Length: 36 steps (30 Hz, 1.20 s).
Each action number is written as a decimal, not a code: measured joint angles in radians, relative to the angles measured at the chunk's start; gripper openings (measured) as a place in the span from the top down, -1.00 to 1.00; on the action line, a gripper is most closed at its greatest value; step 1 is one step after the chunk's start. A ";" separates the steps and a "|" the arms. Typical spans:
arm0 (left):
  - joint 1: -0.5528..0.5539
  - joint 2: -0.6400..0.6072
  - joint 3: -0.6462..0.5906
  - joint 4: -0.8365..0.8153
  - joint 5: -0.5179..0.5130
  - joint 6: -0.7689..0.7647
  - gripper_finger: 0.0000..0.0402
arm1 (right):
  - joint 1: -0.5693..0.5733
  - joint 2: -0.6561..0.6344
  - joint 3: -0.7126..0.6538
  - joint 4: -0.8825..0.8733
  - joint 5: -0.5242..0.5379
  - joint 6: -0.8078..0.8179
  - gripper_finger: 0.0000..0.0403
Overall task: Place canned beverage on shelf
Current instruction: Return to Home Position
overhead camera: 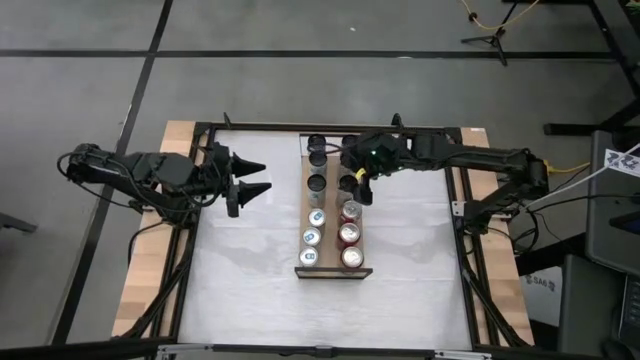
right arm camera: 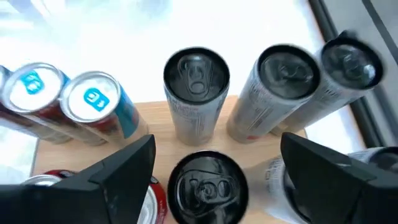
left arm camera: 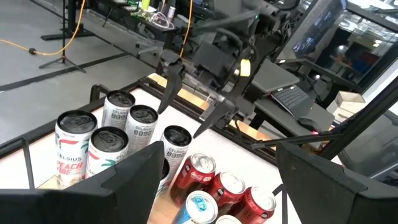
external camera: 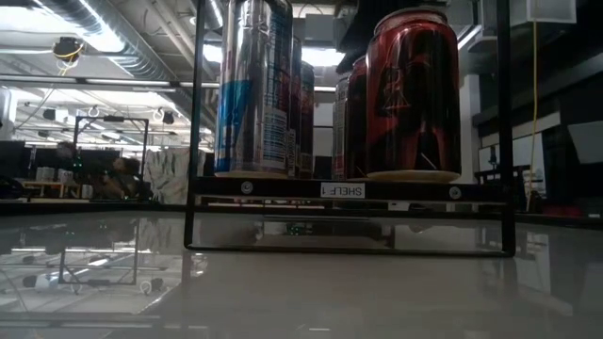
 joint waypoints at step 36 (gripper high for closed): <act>0.000 -0.478 0.000 -0.555 -0.198 0.367 0.19 | 0.001 -0.094 0.439 -0.445 -0.032 0.059 0.41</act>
